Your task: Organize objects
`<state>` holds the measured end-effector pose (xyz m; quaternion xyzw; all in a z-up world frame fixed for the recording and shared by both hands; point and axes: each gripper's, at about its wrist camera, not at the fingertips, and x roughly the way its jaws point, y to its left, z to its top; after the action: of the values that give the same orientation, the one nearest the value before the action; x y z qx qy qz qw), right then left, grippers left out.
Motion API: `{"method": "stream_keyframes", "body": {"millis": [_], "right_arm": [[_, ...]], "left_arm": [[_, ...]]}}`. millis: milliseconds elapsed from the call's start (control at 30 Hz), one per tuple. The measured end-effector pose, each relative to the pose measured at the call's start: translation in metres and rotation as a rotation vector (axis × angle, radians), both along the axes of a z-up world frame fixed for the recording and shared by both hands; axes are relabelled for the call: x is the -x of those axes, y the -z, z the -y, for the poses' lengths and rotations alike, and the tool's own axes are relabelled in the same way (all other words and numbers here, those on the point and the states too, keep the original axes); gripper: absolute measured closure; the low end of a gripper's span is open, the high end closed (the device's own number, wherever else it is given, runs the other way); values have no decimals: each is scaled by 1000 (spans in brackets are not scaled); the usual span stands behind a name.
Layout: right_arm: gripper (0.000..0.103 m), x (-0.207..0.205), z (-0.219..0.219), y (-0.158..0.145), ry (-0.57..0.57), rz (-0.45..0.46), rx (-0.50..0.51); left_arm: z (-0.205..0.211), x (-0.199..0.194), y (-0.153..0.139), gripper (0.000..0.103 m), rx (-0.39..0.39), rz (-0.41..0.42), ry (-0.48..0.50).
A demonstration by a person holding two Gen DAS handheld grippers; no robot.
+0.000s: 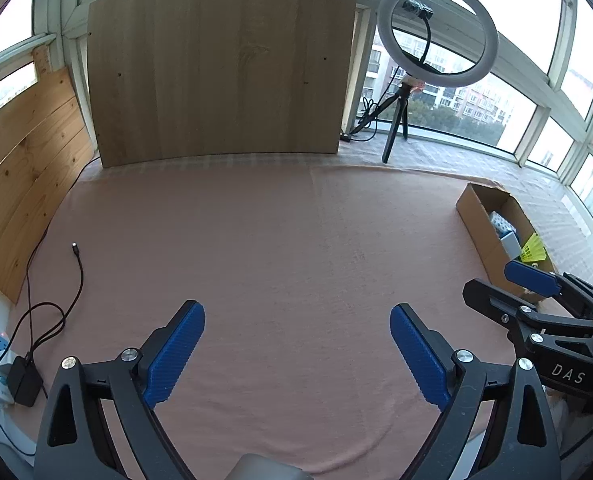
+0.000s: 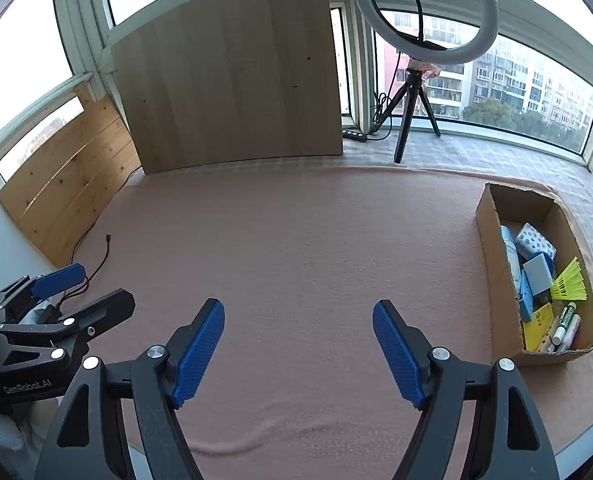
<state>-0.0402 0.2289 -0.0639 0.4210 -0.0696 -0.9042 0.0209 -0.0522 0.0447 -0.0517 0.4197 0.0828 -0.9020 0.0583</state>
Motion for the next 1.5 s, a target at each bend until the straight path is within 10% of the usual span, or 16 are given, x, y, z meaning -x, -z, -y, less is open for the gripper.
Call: {"method": "stream_keyframes", "body": {"millis": [1500], "right_arm": [[29, 4, 7, 9, 16, 28, -3]], "left_arm": [[1, 8, 13, 6, -3, 33, -15]]}}
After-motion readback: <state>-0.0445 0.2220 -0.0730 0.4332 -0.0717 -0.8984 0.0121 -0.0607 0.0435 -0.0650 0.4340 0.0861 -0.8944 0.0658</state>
